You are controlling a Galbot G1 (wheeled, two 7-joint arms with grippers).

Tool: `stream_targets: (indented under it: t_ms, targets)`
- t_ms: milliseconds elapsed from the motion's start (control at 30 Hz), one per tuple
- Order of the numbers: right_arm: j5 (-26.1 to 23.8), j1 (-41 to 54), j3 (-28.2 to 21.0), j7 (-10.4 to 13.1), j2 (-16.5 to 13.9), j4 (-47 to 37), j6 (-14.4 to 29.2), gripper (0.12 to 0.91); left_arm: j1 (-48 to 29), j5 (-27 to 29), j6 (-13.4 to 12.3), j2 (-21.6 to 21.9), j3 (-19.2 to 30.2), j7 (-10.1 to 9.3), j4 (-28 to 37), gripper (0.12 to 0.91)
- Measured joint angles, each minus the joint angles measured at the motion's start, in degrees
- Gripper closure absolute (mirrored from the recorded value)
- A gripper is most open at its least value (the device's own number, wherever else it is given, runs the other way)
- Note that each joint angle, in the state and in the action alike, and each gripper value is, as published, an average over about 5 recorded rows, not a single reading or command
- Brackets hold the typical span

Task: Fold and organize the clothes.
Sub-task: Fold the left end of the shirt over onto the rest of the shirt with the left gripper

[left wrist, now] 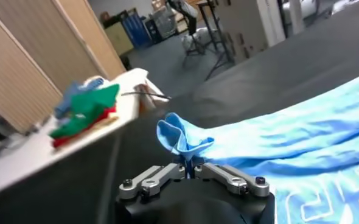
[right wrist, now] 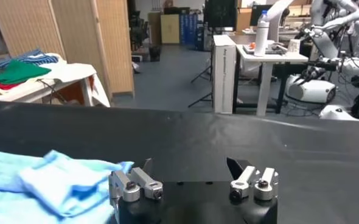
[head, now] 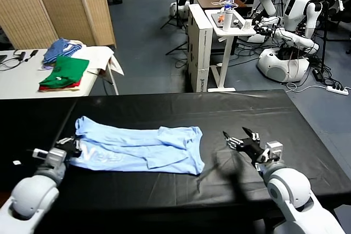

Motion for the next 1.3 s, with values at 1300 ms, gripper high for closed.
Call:
stream_targets:
  t_ms: [1300]
  targets:
    - [-3.5, -12.4, 10.8, -0.5, 4.5, 5.0, 0.6, 0.118, -17.8, -27.6, 2.2, -29.3, 27.2, -9.83, -0.9, 0.848]
